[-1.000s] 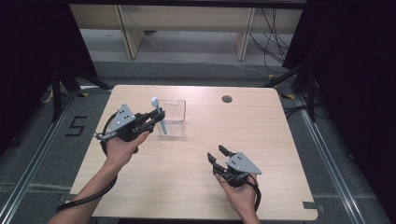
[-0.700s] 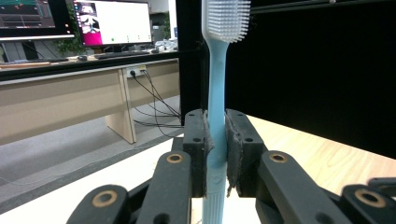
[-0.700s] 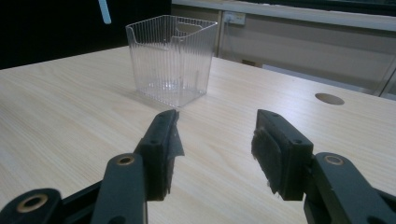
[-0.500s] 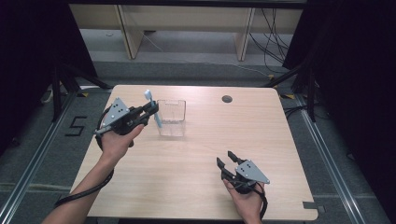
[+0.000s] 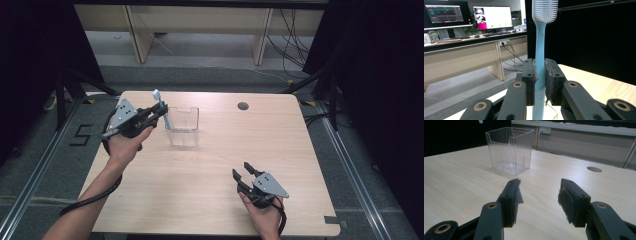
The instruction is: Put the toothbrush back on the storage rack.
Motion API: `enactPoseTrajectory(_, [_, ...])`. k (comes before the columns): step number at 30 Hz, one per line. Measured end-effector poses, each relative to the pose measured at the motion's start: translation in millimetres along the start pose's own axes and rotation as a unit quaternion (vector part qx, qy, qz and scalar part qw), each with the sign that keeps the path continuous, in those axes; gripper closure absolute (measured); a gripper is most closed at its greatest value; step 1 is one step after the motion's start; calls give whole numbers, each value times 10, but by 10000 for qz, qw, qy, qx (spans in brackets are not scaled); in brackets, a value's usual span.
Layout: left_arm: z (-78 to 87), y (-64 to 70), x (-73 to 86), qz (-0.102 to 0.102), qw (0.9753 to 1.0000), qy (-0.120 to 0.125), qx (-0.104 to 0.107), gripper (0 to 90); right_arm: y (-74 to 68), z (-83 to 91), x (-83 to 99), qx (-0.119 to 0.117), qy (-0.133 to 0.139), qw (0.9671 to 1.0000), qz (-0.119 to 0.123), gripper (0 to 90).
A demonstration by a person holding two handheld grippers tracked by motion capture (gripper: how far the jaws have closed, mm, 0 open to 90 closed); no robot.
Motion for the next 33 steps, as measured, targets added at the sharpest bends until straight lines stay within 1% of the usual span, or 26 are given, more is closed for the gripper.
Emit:
enactPoseTrajectory(1, [-13, -11, 2, -18, 10000, 18, -5, 787, 0, -5, 4, -2, 47, 10000, -32, 512])
enactPoseTrajectory(2, [-19, -16, 2, -22, 10000, 14, -13, 787, 8, 8, 3, 76, 14, 10000, 25, 511])
enactPoseTrajectory(3, [-32, -26, 2, -26, 10000, 35, -21, 787, 8, 10, 4, 75, 14, 10000, 17, 512])
enactPoseTrajectory(4, [-37, -31, 1, -23, 10000, 33, -33, 787, 24, 8, -2, 71, 45, 9999, 141, 512])
enactPoseTrajectory(5, [-48, -42, 0, -23, 10000, 43, -41, 787, 14, 7, 3, 49, 33, 10000, 57, 512])
enactPoseTrajectory(6, [-55, -53, 0, -49, 10000, 46, -50, 787, 13, 11, 1, 35, 19, 10000, 44, 512])
enactPoseTrajectory(7, [-58, -57, -1, -55, 10000, 25, -61, 787, 13, -2, 1, -29, 110, 9999, 35, 512])
enactPoseTrajectory(9, [-75, -69, 1, -58, 9999, 45, -69, 787, 16, 2, -2, -11, 116, 9999, 68, 512])
enactPoseTrajectory(10, [-76, -62, 8, 31, 10000, 2, -74, 787, 16, 2, -2, -19, 116, 9999, 70, 512])
enactPoseTrajectory(11, [-93, -80, 8, -48, 9999, 54, -82, 787, 26, 6, -5, 27, 133, 9998, 134, 512])
enactPoseTrajectory(13, [-107, -92, 17, -50, 9999, 58, -89, 787, 26, 10, -6, 13, 106, 9998, 145, 512])
enactPoseTrajectory(14, [-108, -98, 20, -64, 9999, 25, -110, 787, 13, 16, -2, 27, 62, 10000, 62, 512])
enactPoseTrajectory(15, [-112, -92, 32, 26, 9999, 0, -118, 787, 12, 21, -2, 44, 41, 10000, 64, 512])
enactPoseTrajectory(16, [-121, -111, 33, -81, 9999, 22, -121, 787, 6, 16, 2, 4, 46, 10000, -1, 512])
enactPoseTrajectory(17, [-125, -114, 39, -76, 9999, 16, -133, 787, 5, 14, 2, -5, 67, 10000, -11, 512])
enactPoseTrajectory(18, [-119, -104, 47, -5, 9999, -53, -141, 787, 5, 15, 2, -4, 62, 10000, -8, 512])
enactPoseTrajectory(19, [-129, -118, 52, -99, 9999, -10, -139, 787, 6, 20, 2, 19, 39, 10000, 0, 512])
enactPoseTrajectory(20, [-126, -107, 65, -16, 9999, -61, -149, 787, 5, 12, 3, -14, 74, 10000, -10, 512])
enactPoseTrajectory(21, [-135, -121, 71, -102, 9998, -29, -148, 787, 5, 14, 4, -4, 65, 10000, -8, 512])
enactPoseTrajectory(22, [-129, -112, 84, -30, 9998, -88, -161, 787, 18, 16, -1, 30, 75, 9999, 111, 512])
enactPoseTrajectory(25, [-142, -128, 136, -37, 9997, -128, -195, 787, 13, 19, 5, 35, 70, 9999, 66, 512])
enactPoseTrajectory(26, [-146, -139, 155, -51, 9997, -141, -201, 787, 6, 23, 9, 22, 29, 10000, 0, 511])
enactPoseTrajectory(27, [-159, -160, 171, -118, 9997, -104, -198, 787, 8, 23, 9, 20, 18, 10000, 5, 511])
enactPoseTrajectory(28, [-162, -163, 182, -102, 9997, -110, -201, 787, 7, 20, 11, 26, 42, 10000, -7, 511])
enactPoseTrajectory(29, [-165, -168, 195, -96, 9997, -119, -209, 787, 14, 20, 8, 41, 56, 10000, 51, 511])
enactPoseTrajectory(33, [-176, -177, 227, -119, 9996, -140, -203, 787, 2, 18, 13, 30, 39, 10000, -30, 511])
Point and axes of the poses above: each handheld gripper's, and its own axes: z roughly backward along the jaws, x roughly out of its underside, y roughly to its right, the point moved 2 cm from there along -z, roughly forward along the jaws, and after that the axes turned 9 degrees about -z, right-handed, at the moved point
